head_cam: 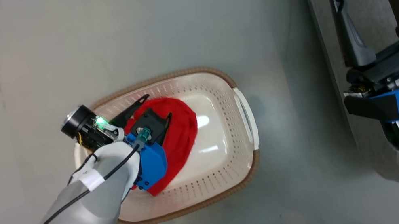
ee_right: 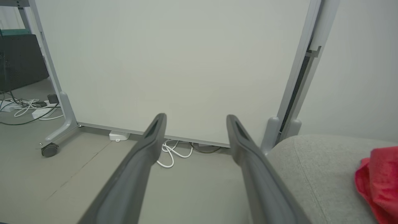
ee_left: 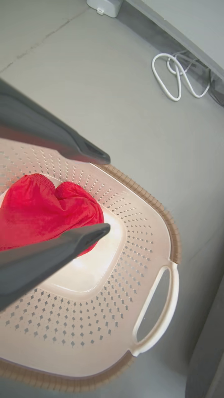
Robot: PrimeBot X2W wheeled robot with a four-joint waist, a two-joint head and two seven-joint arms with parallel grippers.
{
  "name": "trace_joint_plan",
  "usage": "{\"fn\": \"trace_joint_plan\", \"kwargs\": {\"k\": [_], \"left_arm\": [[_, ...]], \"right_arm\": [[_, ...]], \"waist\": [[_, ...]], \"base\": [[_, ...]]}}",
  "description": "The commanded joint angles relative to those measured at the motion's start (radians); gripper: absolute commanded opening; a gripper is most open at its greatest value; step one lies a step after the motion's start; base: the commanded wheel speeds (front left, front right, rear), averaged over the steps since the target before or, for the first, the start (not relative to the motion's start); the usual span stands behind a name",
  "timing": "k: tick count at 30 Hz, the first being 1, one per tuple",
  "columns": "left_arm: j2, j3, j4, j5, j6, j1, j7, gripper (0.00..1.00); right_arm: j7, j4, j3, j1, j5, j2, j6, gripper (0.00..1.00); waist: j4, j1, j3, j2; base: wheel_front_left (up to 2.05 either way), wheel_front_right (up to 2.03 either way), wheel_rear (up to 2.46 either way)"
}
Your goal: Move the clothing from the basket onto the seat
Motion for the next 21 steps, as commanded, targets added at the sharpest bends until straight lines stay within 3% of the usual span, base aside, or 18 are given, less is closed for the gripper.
{"fn": "trace_joint_plan", "kwargs": {"k": [1, 10, 21], "left_arm": [[-0.001, -0.015, 0.016, -0.014, 0.000, -0.030, 0.010, 1.00], [-0.010, -0.179, 0.096, -0.142, 0.000, -0.132, 0.139, 1.00], [0.025, -0.228, 0.143, -0.213, 0.000, -0.191, 0.301, 1.00]], "right_arm": [[-0.004, -0.011, 0.003, -0.028, -0.003, -0.005, 0.000, 1.00], [-0.004, -0.074, 0.011, -0.087, -0.017, 0.004, 0.000, 1.00], [-0.004, -0.169, -0.007, -0.055, -0.030, 0.019, 0.000, 1.00]], "waist": [[-0.044, -0.0004, 0.109, 0.0000], [-0.073, -0.0004, 0.270, 0.0000], [-0.101, -0.0004, 0.387, 0.0000]], "base": [[0.00, 0.00, 0.00], [0.00, 0.00, 0.00], [0.00, 0.00, 0.00]]}}
